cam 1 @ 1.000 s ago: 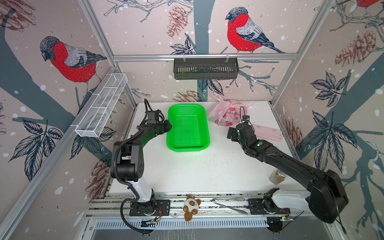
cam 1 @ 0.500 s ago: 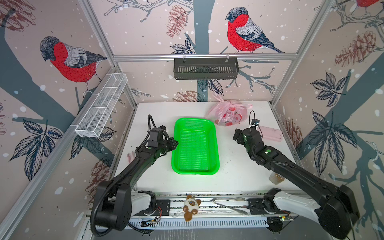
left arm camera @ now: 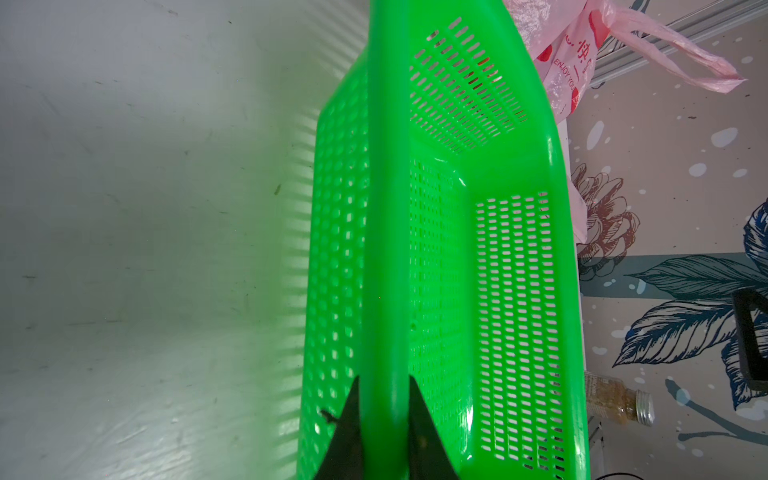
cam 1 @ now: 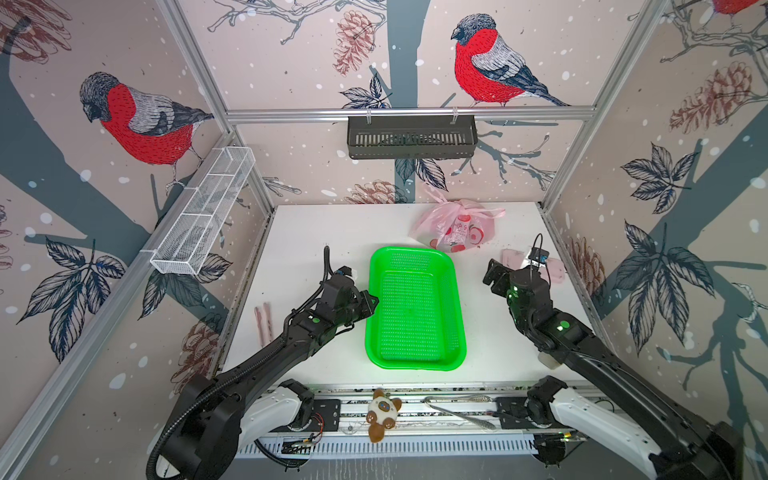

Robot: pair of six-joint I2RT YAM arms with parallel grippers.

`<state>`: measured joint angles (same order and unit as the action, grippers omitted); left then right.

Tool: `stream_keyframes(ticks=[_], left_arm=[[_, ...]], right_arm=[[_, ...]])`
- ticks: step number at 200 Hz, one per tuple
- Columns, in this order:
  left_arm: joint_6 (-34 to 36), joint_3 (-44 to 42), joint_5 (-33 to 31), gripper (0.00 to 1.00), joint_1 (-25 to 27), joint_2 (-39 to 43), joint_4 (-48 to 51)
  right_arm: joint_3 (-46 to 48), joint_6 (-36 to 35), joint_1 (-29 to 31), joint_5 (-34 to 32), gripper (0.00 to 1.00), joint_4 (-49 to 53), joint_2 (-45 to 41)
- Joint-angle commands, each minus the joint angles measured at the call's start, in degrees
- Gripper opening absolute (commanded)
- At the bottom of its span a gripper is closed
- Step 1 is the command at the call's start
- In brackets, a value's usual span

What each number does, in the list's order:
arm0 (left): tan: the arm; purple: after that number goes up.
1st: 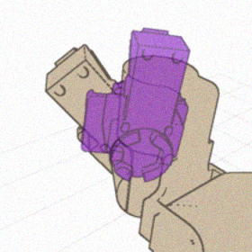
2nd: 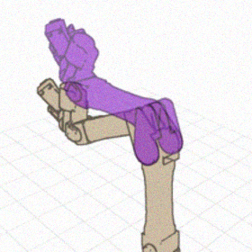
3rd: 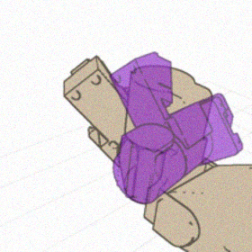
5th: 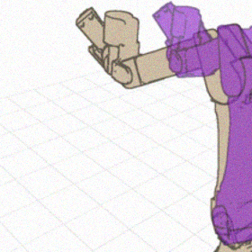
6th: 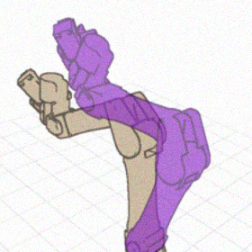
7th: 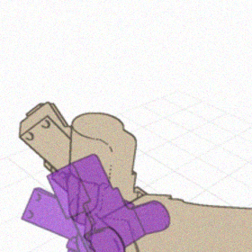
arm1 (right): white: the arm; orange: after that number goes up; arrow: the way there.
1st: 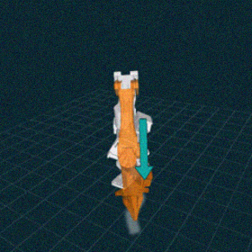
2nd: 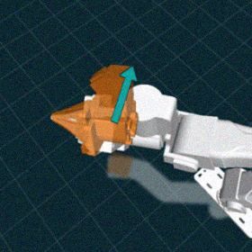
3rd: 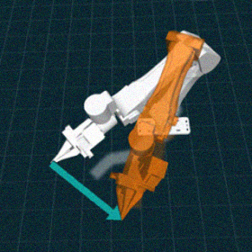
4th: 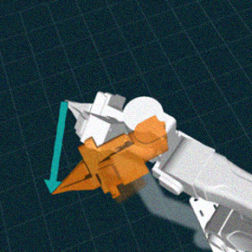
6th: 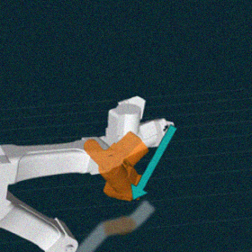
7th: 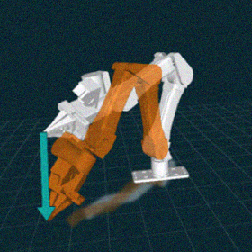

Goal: Untie the knot of the plastic bag and take out the fruit
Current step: 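Grasp the basket rim with the left gripper and drag it nearer the robot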

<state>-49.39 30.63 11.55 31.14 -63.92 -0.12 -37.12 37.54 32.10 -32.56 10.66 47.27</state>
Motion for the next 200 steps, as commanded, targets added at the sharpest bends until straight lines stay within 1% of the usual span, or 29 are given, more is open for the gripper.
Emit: stream_keyframes(ticks=[1, 26, 43, 64, 131, 160, 200], left_arm=[[-4.79, 1.51, -3.09, 0.06, 2.70, -2.78, -9.13], [-5.96, 4.77, -6.37, 0.07, 7.25, -7.68, -10.89], [-6.79, 6.93, -6.70, 0.06, 9.68, -11.30, -12.98], [-6.86, 9.38, -8.06, 0.06, 11.93, -14.70, -13.11], [-10.33, 8.49, -9.99, 0.06, 15.00, -17.88, -16.31], [-11.99, 7.60, -10.06, 0.06, 16.04, -18.59, -18.13], [-13.05, 6.40, -11.24, 0.06, 16.59, -17.58, -17.74]], right_arm=[[0.55, 0.52, -0.37, 0.28, 0.95, 0.77, -0.68], [0.91, -0.17, -1.47, 1.71, 0.95, 0.36, -0.34], [1.17, -0.84, -2.91, 3.72, 0.95, -0.49, 0.01], [1.23, -1.32, -4.48, 5.58, 0.95, -1.22, 0.11], [3.02, -1.68, -10.15, 11.23, 0.95, -4.28, 1.57], [2.98, -1.66, -10.74, 12.16, 0.95, -5.59, 2.94], [2.06, -1.51, -10.82, 13.54, 0.95, -6.48, 4.75]])
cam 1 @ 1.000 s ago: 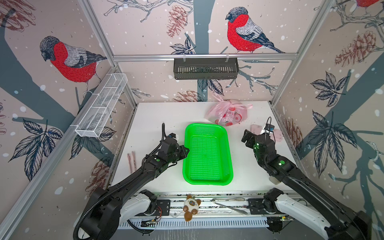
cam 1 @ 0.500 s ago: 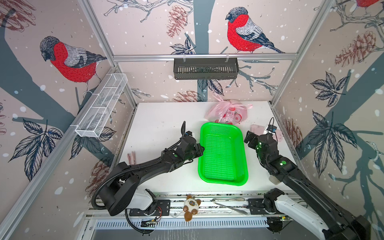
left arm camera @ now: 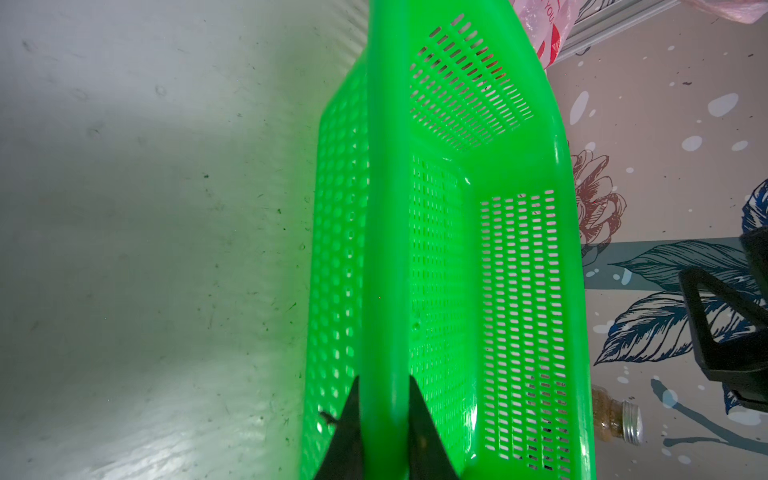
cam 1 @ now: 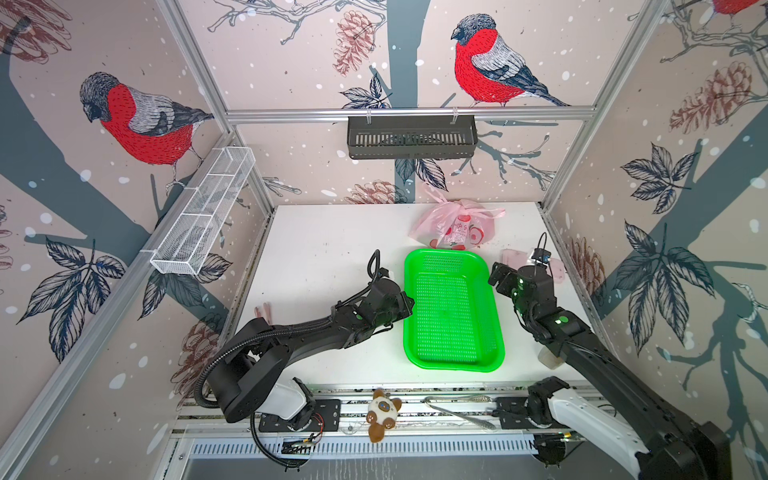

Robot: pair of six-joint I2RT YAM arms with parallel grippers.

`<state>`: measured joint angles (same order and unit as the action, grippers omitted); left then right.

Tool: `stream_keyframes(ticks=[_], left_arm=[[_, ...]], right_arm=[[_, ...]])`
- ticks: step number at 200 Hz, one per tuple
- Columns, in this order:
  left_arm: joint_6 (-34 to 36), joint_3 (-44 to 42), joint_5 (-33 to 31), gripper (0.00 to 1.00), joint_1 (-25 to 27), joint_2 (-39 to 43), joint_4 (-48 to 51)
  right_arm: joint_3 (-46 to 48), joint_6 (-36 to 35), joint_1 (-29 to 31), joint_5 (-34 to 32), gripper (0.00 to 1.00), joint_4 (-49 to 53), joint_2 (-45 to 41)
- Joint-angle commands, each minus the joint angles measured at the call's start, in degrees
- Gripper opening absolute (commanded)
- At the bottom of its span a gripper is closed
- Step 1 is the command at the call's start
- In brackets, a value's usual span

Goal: Untie the knot of the plastic bag and take out the fruit
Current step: 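Grasp the basket rim with the left gripper and drag it nearer the robot, then grasp the knotted top of the pink bag with the right gripper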

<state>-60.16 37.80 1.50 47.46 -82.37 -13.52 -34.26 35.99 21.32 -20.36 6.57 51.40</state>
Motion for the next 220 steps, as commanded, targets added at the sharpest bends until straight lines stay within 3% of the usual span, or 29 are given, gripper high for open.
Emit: stream_keyframes(ticks=[1, 116, 180, 220], left_arm=[[-2.30, -0.87, -1.21, 0.06, 0.26, 0.93, -4.38], [-3.56, -2.12, -1.95, 0.17, 1.05, 0.81, -5.53], [-1.32, -0.47, -3.20, 0.37, 1.05, 2.32, -1.38], [2.96, 2.83, -8.48, 0.49, 0.27, 6.80, 8.45]], right_arm=[[-0.85, 0.04, -0.05, 1.36, 0.95, -2.46, 0.67], [-0.81, 0.49, 0.04, 2.59, 0.95, -2.81, 0.53], [-1.06, 1.10, 0.12, 3.09, 0.95, -3.01, 0.33], [-2.57, 1.29, 1.37, 2.73, 0.94, -2.74, 0.80]])
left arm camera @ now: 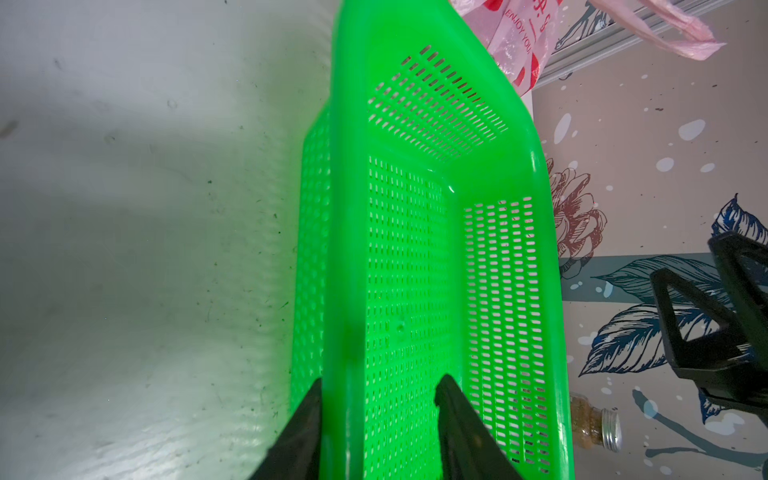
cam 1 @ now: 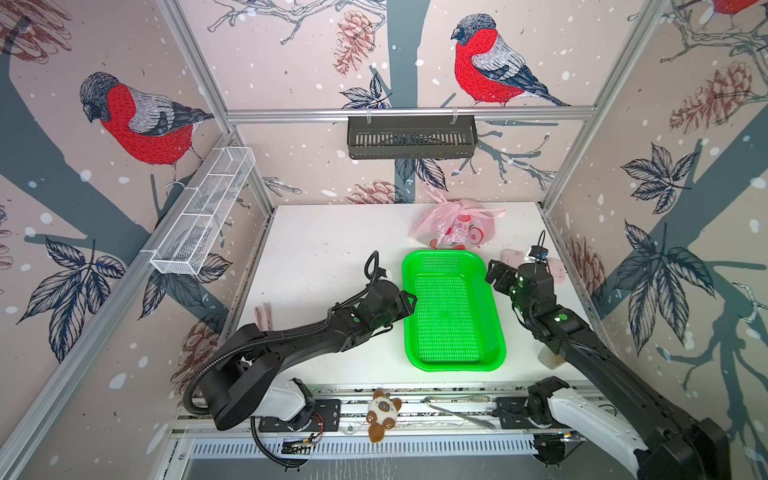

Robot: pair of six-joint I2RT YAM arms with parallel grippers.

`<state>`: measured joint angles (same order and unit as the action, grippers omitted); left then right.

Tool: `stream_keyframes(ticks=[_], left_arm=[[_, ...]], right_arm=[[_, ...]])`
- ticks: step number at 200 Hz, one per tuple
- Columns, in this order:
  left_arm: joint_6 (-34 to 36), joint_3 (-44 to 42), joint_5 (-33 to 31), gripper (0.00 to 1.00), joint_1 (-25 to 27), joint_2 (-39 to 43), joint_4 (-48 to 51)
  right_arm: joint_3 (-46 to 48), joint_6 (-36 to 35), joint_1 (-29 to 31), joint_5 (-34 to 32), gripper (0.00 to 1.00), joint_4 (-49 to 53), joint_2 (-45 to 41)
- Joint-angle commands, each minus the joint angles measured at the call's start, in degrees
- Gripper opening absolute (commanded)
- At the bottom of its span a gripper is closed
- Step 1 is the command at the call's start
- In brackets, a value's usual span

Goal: Untie the knot of the plastic bag and take out the fruit
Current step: 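Grasp the knotted top of the pink bag with the right gripper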

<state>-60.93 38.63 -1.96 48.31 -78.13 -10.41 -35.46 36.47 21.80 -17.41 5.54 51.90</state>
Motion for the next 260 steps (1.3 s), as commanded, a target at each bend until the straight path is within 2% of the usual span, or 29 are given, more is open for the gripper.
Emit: stream_keyframes(ticks=[1, 30, 67, 85, 125, 176, 214, 260], left_arm=[[3.98, 2.03, -5.14, 0.49, -0.63, 2.72, 5.51], [9.25, 2.06, -7.79, 0.53, -3.49, 7.81, 8.98], [16.04, 3.73, -5.13, 0.57, -10.82, 12.23, 14.73], [19.98, 5.44, -1.39, 0.58, -15.51, 12.56, 16.31], [30.89, 11.79, 8.92, 0.61, -25.37, 8.48, 17.74], [41.88, 17.47, 13.59, 0.62, -28.96, 2.01, 18.58], [40.37, 16.70, 19.36, 0.62, -32.94, 0.17, 16.56], [39.86, 15.13, 22.71, 0.62, -34.27, 0.29, 14.15]], right_arm=[[-1.45, 0.80, 0.97, -0.28, 0.94, -1.65, 0.34], [-4.49, 0.10, 3.12, -1.46, 0.92, -0.50, 1.85], [-9.22, -0.30, 4.73, -2.67, 0.91, -0.25, 7.37], [-11.66, -0.08, 4.88, -2.87, 0.91, -1.21, 11.32], [-18.06, 0.64, 4.75, -4.10, 0.91, -3.95, 22.17], [-32.61, 1.04, 2.59, -1.20, 0.89, -2.70, 39.73], [-43.29, 1.37, 1.29, -0.70, 0.86, -1.40, 51.30], [-55.73, 1.22, -0.14, 2.51, 0.85, 0.20, 63.18]])
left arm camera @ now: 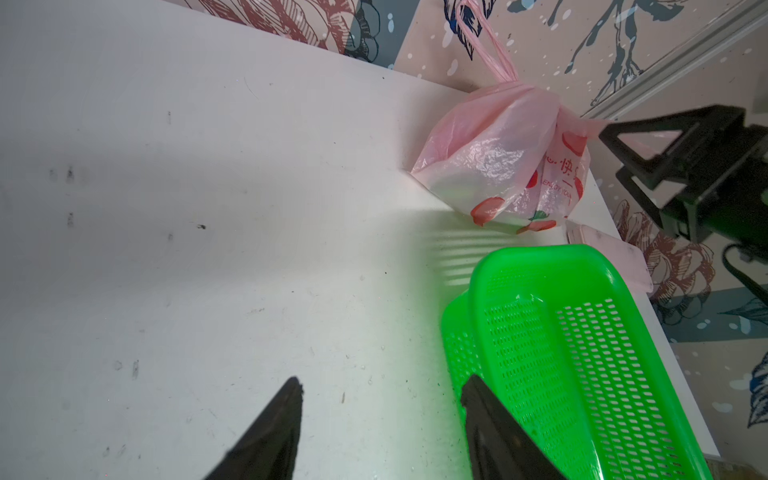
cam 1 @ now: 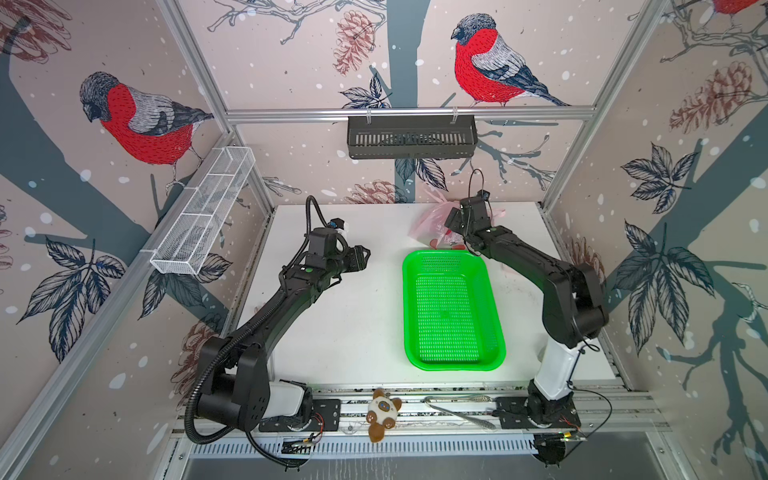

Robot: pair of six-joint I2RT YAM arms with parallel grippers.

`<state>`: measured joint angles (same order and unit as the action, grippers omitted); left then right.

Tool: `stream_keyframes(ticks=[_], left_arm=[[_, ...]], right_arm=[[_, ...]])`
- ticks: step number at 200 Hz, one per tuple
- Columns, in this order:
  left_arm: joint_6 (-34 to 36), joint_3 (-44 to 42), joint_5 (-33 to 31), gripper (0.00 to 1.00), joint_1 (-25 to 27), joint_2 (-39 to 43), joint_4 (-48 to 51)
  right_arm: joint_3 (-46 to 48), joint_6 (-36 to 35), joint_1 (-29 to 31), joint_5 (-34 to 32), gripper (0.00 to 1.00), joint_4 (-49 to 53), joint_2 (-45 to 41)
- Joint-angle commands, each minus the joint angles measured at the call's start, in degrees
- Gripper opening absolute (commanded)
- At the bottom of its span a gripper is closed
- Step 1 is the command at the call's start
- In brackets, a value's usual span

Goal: Untie the knot of the plastic bag and take out the fruit
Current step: 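Grasp the knotted top of the pink bag with the right gripper, then carry the pink bag with the right gripper beside the basket, set it down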

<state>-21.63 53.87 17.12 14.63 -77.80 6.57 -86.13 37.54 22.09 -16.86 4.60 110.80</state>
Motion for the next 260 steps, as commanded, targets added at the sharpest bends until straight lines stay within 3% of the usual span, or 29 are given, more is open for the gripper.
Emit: stream_keyframes(ticks=[1, 70, 87, 136, 174, 260], left_arm=[[0.55, -0.09, 3.71, 0.62, -0.58, -0.05, -2.85], [-1.31, -1.04, 7.97, 0.62, -4.23, -1.02, -5.32], [-1.53, -1.13, 8.46, 0.62, -4.85, -1.30, -5.49], [-1.84, -1.13, 9.09, 0.61, -5.58, -1.57, -5.69], [-2.08, -0.83, 7.68, 0.62, -5.97, -0.15, -4.37], [-5.70, -0.69, 3.54, 0.63, -14.76, 8.16, 0.68]], right_arm=[[-5.26, 0.11, -0.44, 2.07, 0.85, 1.08, 4.48], [-14.85, 1.34, -1.59, 6.35, 0.80, 0.84, 15.79], [-15.75, 2.07, -1.94, 7.16, 0.75, 0.14, 17.77], [-16.77, 1.42, -2.49, 9.86, 0.27, -2.48, 20.54], [-17.63, -3.26, -1.41, 14.93, 0.07, -4.64, 20.41], [-25.45, -12.48, 11.46, 23.90, 0.06, -2.08, 21.36]])
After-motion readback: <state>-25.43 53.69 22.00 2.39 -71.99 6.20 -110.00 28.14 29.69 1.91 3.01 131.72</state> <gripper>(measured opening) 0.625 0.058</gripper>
